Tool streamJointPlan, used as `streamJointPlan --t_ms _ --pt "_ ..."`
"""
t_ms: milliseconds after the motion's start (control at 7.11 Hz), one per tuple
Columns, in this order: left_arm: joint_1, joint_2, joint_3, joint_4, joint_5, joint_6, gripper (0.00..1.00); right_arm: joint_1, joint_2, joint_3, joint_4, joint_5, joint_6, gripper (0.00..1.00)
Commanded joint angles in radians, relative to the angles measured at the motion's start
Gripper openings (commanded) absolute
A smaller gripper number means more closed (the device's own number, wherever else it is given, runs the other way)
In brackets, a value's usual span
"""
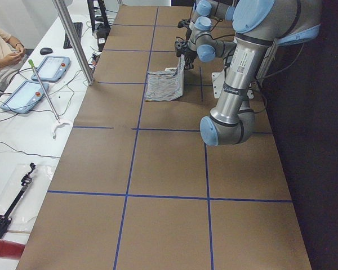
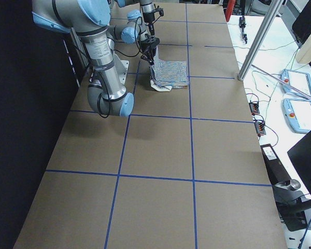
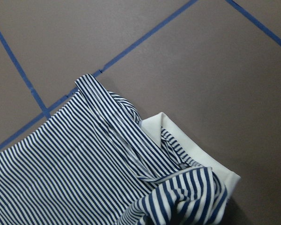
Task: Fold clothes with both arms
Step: 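Lift the near half with both grippers and fold it farther from the robot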
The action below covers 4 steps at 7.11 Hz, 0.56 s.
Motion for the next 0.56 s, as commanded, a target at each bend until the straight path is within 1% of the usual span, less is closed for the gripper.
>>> streamJointPlan --t_ms 0,141,281,422 --pt "-0.107 -0.032 0.176 -0.129 -0.005 0.074 0.00 0.120 0.045 -0.252 0.232 0.000 -0.088 0.00" --pt "-0.144 -0.052 0.251 -0.175 -0.006 0.107 0.00 0.156 0.092 -0.366 0.304 0.000 -0.109 0.00" --pt "-0.170 -0.072 0.332 -0.220 -0.006 0.129 0.00 0.180 0.135 -0.467 0.343 0.000 -0.138 0.00" --pt "-0.184 -0.079 0.420 -0.296 -0.005 0.141 0.00 0.189 0.139 -0.533 0.399 0.000 -0.143 0.00"
